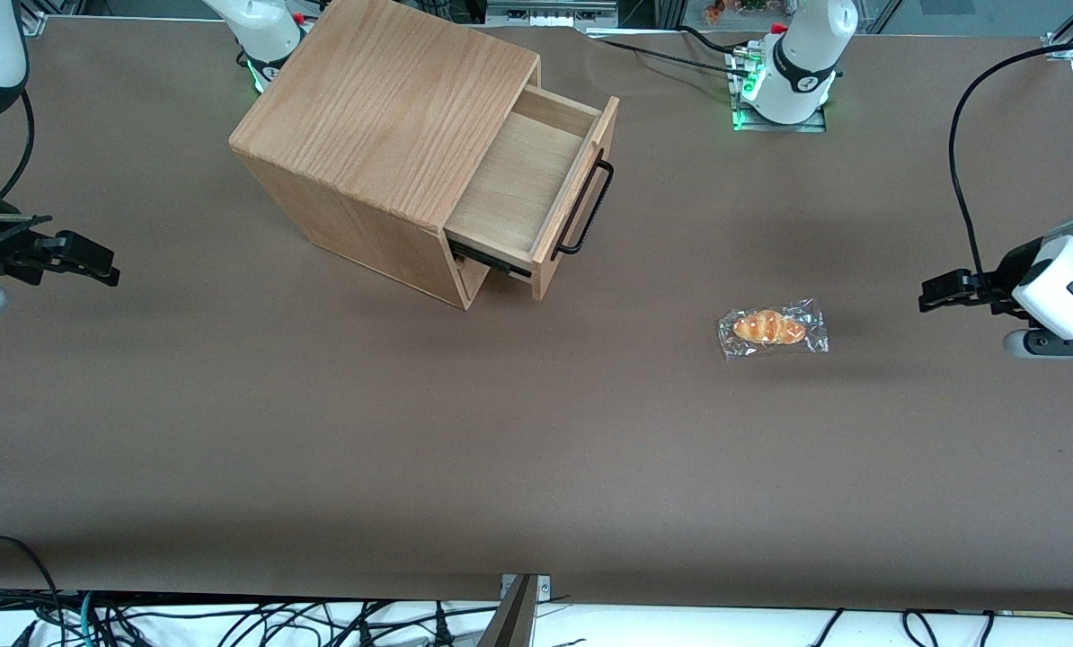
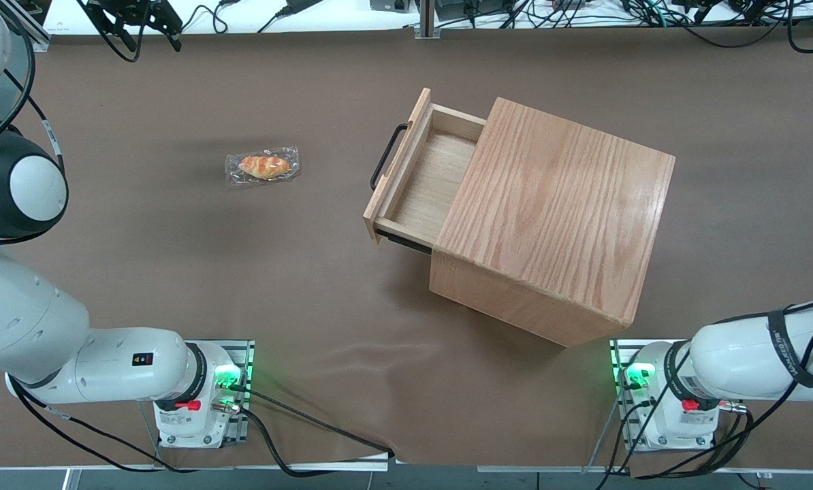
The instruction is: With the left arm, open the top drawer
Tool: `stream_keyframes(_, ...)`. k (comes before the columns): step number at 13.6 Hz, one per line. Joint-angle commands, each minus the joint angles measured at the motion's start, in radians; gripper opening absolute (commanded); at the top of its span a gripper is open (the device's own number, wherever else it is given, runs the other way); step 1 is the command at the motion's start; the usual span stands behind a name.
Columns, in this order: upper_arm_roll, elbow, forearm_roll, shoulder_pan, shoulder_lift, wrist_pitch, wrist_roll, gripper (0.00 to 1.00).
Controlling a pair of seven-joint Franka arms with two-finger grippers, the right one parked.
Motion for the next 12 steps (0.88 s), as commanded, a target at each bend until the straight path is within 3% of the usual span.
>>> stream_keyframes(1,0.009,0.002,0.012,-0.004,-0.014,0.001,0.034,1.00)
stream_keyframes(12,0.000,0.021,0.009,-0.004,-0.015,-0.010,0.022,1.00)
